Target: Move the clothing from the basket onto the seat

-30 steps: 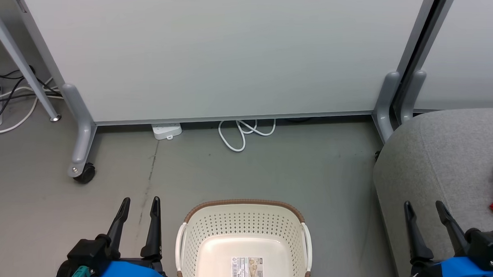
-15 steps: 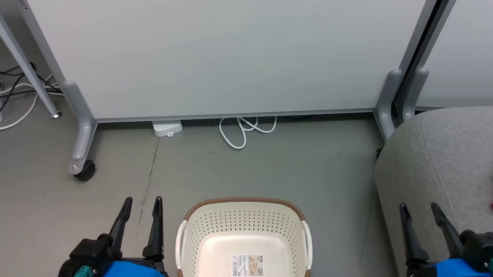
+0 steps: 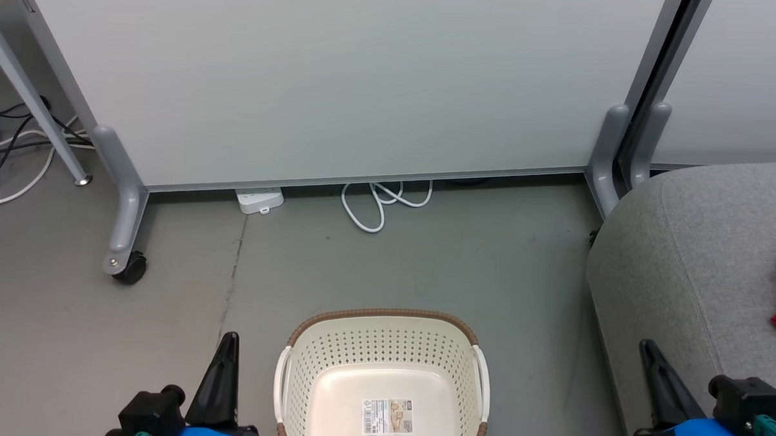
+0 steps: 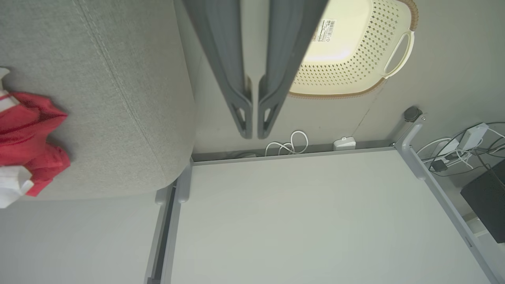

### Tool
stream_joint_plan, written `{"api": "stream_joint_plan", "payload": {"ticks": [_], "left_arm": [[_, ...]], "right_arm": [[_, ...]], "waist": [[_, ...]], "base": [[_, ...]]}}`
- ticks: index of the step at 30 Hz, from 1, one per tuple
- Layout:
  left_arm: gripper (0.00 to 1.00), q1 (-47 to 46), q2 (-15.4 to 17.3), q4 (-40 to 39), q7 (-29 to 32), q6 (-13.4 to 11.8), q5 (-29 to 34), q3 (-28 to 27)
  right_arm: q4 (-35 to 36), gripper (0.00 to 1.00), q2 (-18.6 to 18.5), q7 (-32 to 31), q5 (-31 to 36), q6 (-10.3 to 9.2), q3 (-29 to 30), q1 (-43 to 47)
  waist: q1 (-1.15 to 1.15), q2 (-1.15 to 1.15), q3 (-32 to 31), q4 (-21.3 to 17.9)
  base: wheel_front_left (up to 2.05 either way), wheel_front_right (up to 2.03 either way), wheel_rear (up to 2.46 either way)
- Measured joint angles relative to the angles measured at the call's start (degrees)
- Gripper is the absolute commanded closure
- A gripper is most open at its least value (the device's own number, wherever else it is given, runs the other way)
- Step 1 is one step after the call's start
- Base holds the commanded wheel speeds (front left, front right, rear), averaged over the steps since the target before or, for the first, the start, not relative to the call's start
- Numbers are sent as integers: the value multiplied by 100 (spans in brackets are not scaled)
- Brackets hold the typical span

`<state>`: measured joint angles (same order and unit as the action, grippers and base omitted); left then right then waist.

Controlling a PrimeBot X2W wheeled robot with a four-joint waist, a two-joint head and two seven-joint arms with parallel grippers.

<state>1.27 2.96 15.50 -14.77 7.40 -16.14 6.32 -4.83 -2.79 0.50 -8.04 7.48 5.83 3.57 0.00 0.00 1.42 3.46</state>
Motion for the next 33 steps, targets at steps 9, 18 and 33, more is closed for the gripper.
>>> {"api": "stream_joint_plan", "payload": {"ticks": [9, 18, 33], "left_arm": [[100, 155, 5, 254, 100, -1, -434, -11], [100, 122, 40, 226, 294, -2, -1382, -76], [100, -36, 92, 163, 580, -1, -2733, -216]], "right_arm": [[-350, 100, 40, -59, -447, 0, 10, 31], [-409, 100, 40, -142, -1419, 0, 11, 2], [-520, 100, 38, -249, -2843, 0, 19, -198]], "waist": [[0, 0, -5, -16], [0, 0, -14, -40], [0, 0, -29, -81]], "base": [[0, 0, 0], [0, 0, 0], [0, 0, 0]]}}
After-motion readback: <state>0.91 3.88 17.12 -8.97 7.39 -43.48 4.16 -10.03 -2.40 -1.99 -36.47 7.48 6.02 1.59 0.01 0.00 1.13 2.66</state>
